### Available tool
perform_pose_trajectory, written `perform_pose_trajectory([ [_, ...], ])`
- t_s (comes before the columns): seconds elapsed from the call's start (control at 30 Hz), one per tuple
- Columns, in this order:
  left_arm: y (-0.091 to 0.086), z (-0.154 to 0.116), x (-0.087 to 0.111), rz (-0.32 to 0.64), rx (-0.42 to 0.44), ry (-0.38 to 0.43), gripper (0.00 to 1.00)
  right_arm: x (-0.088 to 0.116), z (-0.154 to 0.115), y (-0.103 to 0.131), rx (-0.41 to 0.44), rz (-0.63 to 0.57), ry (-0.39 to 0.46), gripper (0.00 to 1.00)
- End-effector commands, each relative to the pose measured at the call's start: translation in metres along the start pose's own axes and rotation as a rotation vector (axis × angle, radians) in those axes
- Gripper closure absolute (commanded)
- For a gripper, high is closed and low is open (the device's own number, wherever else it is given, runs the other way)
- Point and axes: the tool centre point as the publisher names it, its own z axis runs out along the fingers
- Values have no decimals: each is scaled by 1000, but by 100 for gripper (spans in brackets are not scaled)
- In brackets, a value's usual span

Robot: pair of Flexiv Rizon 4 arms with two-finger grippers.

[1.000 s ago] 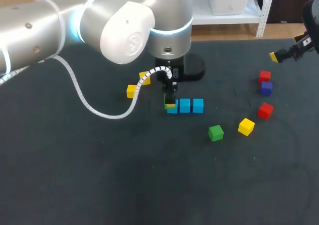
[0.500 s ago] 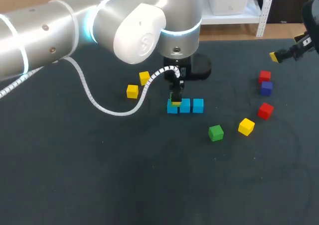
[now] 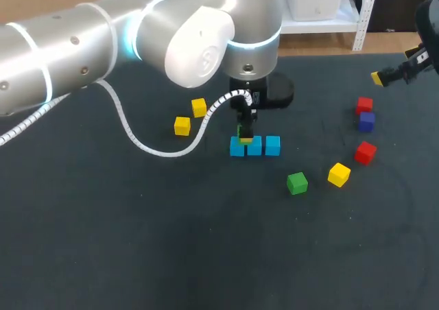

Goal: Place the blue cubes, place green cubes on the blue cubes, place the yellow cubes on the green cubes, then place the red cubes on the yellow cubes, and place purple cube on the red cubes.

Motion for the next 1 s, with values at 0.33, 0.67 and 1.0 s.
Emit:
perform_pose_trajectory([
  [0.33, 8, 5, -1, 0, -4, 18, 100, 1, 2, 2, 10, 1, -6, 0],
  [0.67, 13, 7, 0, -8, -9, 24, 100, 1, 2, 2, 10, 1, -6, 0],
  [1.0, 15, 7, 4, -11, -5, 28, 100, 1, 2, 2, 10, 1, -6, 0],
])
